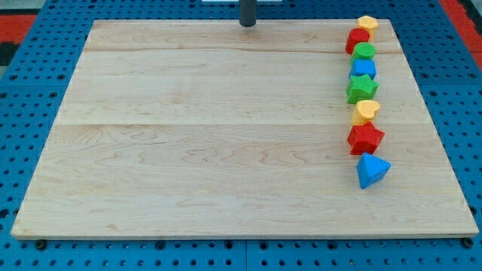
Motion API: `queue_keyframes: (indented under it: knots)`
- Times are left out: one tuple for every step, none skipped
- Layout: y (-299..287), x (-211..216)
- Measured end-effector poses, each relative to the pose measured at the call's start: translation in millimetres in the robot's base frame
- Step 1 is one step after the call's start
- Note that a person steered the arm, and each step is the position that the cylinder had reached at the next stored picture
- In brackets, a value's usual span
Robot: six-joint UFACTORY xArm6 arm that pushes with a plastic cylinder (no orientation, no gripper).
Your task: Move your arms towards the green star
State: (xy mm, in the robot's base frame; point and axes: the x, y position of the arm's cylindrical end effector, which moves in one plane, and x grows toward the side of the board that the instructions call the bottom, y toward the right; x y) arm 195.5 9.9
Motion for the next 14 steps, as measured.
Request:
queue_keyframes:
  knots:
    - [0.8,0.0]
    - [-12.3,3.2]
    - [-80.0,38.7]
    - [-144.4,115.7]
    - [-177.0,251.8]
    - [-169.7,359.2]
    - [-78.8,402.1]
    - [29.4,419.9]
    - [83.3,422.9]
    - [155.0,422.2]
    - [236.2,413.4]
    - [240.7,356.3]
    - [267.4,318.7]
    - [289.6,295.6]
